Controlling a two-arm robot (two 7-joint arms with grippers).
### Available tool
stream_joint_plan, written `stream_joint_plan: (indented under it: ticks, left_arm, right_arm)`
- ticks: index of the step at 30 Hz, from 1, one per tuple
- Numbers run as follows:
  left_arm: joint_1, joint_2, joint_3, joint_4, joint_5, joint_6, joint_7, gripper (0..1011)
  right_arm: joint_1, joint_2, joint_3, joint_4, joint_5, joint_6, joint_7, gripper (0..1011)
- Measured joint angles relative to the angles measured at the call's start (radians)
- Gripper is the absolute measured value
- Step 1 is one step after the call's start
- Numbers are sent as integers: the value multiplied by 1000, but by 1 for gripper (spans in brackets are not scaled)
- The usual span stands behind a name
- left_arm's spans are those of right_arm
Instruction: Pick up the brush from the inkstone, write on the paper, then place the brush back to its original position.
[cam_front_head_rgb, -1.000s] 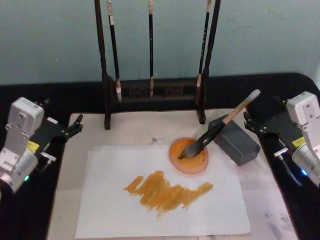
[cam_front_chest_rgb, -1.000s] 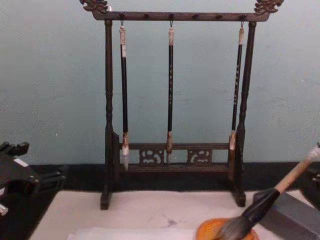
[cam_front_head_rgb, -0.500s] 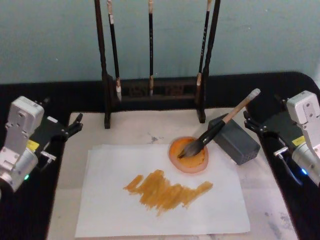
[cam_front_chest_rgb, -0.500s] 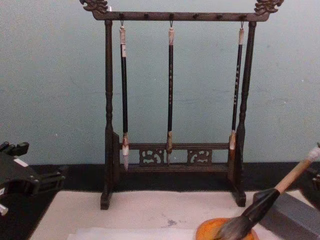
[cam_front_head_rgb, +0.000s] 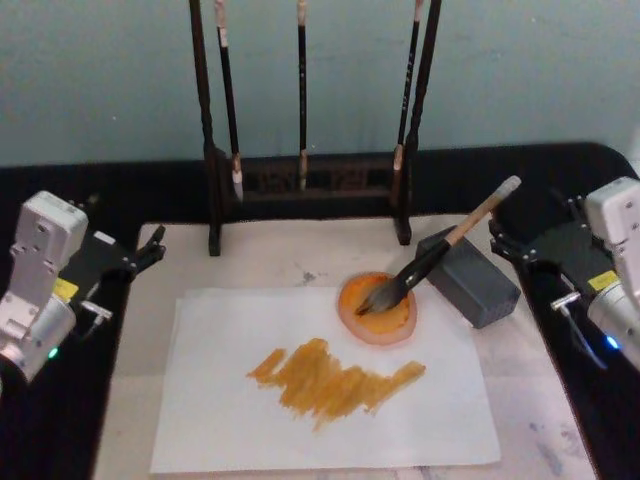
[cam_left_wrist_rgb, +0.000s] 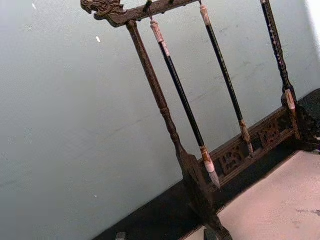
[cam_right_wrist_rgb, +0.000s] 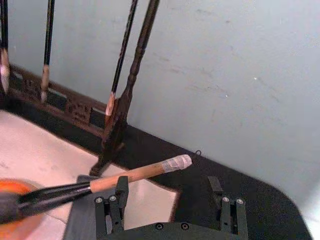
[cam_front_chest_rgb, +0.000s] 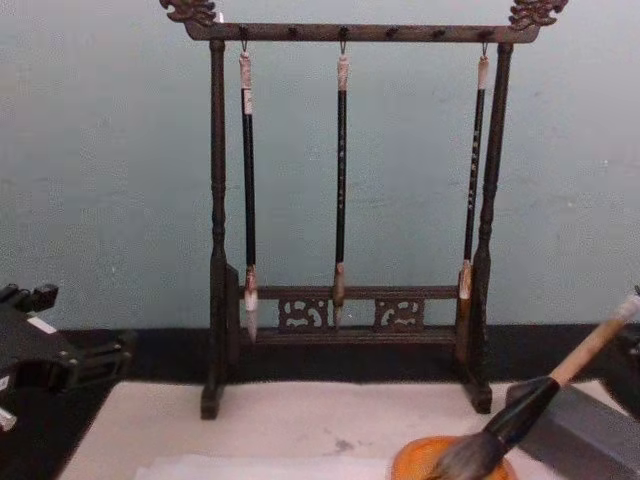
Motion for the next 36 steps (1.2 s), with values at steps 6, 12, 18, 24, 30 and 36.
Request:
stream_joint_plan:
  ticks: [6, 12, 18, 24, 30, 36]
  left_arm:
    - [0, 0, 0, 0, 0, 0, 0, 1010]
    - [0, 0, 0, 0, 0, 0, 0, 1010]
    - [0, 0, 0, 0, 0, 0, 0, 1010]
    - [0, 0, 0, 0, 0, 0, 0, 1010]
    - [0, 0, 0, 0, 0, 0, 0, 1010]
    - [0, 0, 0, 0, 0, 0, 0, 1010]
  right_arm:
    - [-53, -6, 63, -49, 109, 0, 55, 1000]
    - [-129, -22, 148, -109, 280, 16, 128, 1000]
    - [-206, -69, 238, -142, 506, 76, 216, 1000]
    - [-239, -130, 304, -126, 725, 169, 297, 1000]
    - [-200, -166, 325, -56, 879, 234, 342, 1000]
    - [-112, -183, 308, 42, 941, 283, 368, 1000]
